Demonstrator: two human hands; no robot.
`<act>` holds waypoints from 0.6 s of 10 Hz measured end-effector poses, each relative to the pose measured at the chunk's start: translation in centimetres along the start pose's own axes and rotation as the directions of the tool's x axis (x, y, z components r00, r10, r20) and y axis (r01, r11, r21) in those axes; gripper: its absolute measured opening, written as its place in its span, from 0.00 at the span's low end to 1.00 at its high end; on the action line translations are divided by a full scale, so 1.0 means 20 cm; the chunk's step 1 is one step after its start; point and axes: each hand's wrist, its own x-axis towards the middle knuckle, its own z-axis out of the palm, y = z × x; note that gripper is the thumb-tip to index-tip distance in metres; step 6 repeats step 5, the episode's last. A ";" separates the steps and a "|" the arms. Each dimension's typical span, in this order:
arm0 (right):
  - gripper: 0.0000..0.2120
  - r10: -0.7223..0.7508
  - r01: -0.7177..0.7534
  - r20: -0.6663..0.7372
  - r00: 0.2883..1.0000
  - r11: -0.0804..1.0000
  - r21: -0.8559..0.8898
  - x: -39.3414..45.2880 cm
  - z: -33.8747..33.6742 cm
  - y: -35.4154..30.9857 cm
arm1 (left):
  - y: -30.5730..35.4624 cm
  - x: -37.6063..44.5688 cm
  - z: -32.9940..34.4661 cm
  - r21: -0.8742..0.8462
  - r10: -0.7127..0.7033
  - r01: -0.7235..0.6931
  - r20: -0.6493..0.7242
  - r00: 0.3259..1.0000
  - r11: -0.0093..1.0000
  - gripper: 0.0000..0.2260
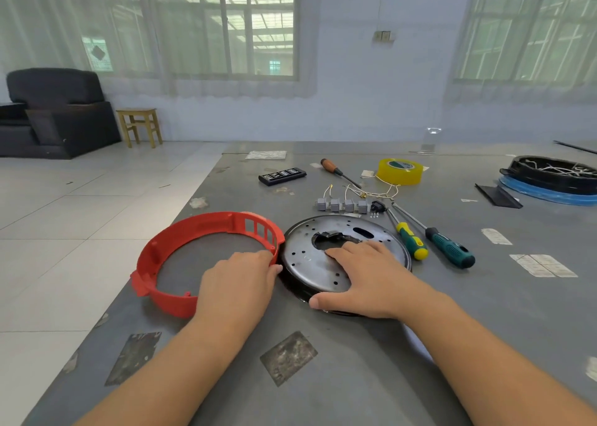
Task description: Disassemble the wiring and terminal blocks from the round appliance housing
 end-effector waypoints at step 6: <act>0.57 0.056 -0.053 -0.048 0.997 0.997 0.056 -0.01 0.03 -0.02 | -0.25 -0.20 -0.09 -0.115 0.475 -0.503 -0.202 0.856 0.857 0.19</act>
